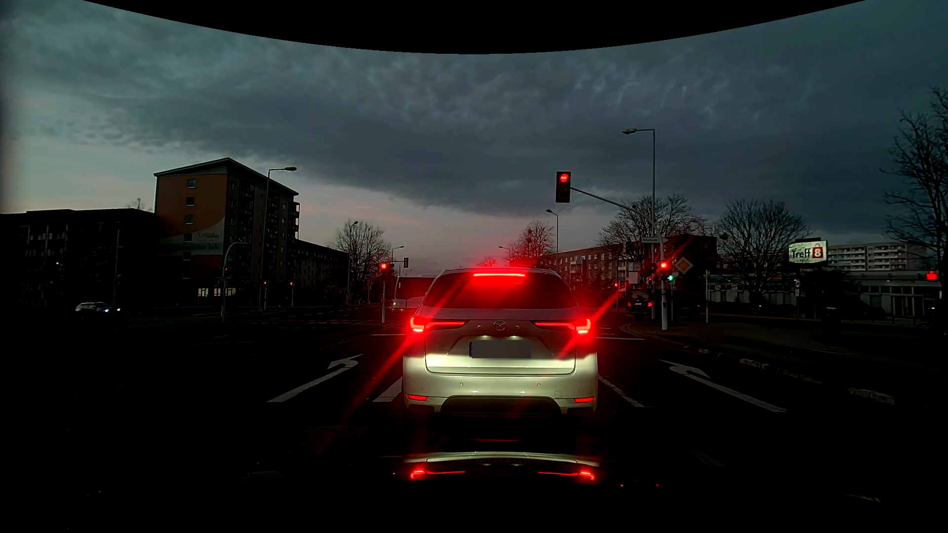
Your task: Follow the waypoints while adhering to traffic rules and regulations
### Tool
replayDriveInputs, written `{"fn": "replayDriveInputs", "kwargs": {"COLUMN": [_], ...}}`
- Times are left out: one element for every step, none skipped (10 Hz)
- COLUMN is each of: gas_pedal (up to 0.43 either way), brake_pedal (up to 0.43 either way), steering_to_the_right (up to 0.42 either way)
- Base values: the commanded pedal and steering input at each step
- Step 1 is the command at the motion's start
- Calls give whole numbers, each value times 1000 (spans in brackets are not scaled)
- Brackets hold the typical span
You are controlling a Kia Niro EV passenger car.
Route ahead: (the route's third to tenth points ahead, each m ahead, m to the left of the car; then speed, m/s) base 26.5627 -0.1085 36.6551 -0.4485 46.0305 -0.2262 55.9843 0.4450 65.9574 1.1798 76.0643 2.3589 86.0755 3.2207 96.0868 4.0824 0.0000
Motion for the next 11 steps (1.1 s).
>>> {"fn": "replayDriveInputs", "kwargs": {"gas_pedal": [0,0,0,0,0,0,0,0,0,0,0], "brake_pedal": [341,341,341,341,341,341,341,341,341,341,335], "steering_to_the_right": [-10,-10,-10,-10,-10,-10,-10,-10,-10,-10,-10]}}
